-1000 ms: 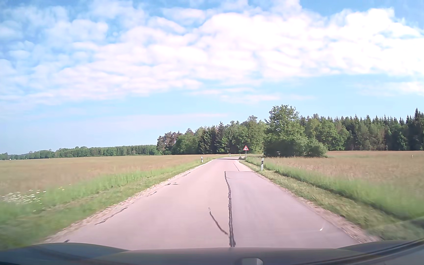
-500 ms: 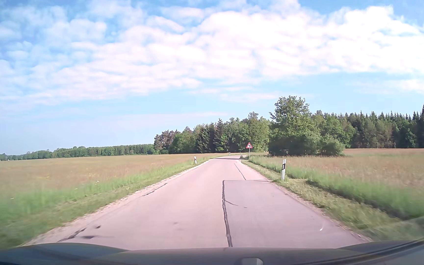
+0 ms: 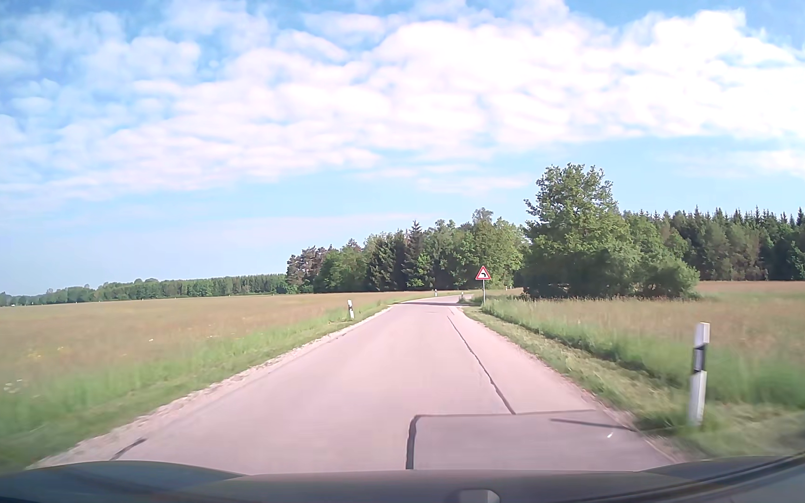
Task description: Follow the waypoints while adhering to traffic rules and regulations
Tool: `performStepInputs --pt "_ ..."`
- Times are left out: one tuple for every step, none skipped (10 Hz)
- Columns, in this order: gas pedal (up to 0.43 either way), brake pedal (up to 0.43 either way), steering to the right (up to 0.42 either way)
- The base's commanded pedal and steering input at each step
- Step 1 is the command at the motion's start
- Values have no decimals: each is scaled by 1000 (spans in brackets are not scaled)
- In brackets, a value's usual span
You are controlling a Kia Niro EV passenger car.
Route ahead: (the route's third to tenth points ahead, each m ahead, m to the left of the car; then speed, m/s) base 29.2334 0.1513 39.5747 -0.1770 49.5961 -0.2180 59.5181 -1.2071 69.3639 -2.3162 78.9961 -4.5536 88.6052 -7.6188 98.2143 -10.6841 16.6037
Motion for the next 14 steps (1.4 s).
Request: performStepInputs --pt "0 0 -2" --pt "0 0 -2" --pt "0 0 -2" --pt "0 0 -2" --pt "0 0 -2" --pt "0 0 -1" --pt "0 6 -1" --pt "0 30 -1" --pt "0 49 -1" --pt "0 67 -2" --pt "0 104 -2" --pt "0 128 -1" --pt "0 140 -2" --pt "0 146 -1"
